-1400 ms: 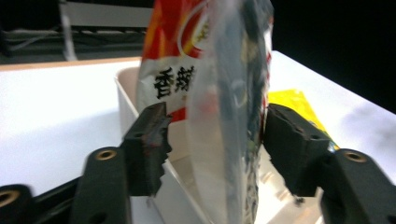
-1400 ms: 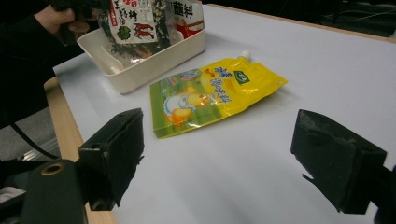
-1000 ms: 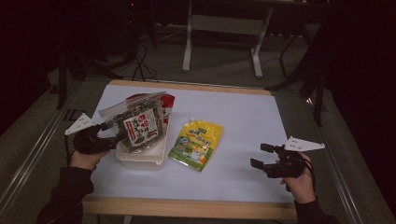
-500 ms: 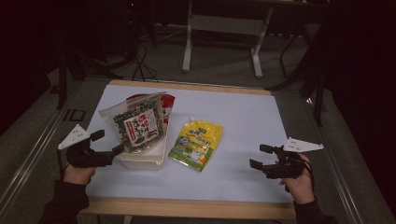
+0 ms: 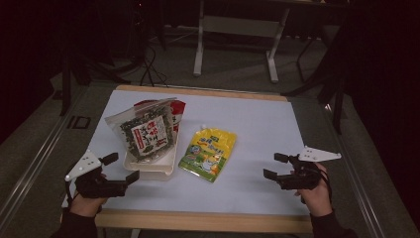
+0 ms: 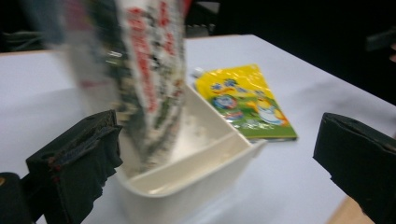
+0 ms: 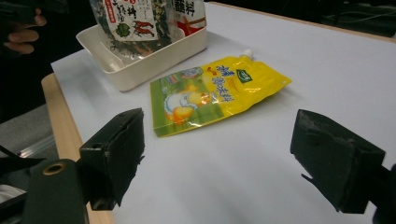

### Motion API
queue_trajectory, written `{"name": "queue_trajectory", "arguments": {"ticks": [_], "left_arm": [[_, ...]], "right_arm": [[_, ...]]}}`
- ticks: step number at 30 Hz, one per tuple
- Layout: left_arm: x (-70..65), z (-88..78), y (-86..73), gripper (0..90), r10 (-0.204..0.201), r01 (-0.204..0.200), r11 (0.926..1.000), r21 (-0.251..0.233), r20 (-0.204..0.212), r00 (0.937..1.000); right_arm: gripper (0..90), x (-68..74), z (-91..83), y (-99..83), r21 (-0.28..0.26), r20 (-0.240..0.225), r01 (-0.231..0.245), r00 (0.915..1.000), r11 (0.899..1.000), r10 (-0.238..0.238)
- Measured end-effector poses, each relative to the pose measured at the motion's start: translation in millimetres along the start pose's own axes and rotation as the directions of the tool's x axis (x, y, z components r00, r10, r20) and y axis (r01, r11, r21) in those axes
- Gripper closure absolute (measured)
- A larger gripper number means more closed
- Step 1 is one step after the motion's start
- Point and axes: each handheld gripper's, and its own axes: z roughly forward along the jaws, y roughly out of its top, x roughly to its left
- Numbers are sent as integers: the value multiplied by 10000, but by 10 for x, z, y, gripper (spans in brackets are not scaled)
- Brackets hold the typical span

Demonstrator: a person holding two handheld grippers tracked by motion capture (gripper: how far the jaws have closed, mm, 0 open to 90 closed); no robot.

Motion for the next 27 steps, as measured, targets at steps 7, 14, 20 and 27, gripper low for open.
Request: {"name": "queue_trajectory", "arguments": {"ticks": [7,14,20,27], "left_arm": [[-220,170,27,19,430,-439,9990,129,654,9969],[-440,413,54,20,886,-936,9952,296,1399,9862],[-541,580,29,19,1129,-1225,9920,300,2221,9685],[-618,715,0,20,1475,-1592,9869,255,2558,9554]], "right_arm": [[164,-3,-3,15,-89,404,280,9988,9996,-276],[138,-20,64,49,-162,663,439,9969,9989,-428],[110,-68,164,87,321,593,52,9982,9995,-71],[109,-145,354,92,635,630,-367,9975,9973,327]]}}
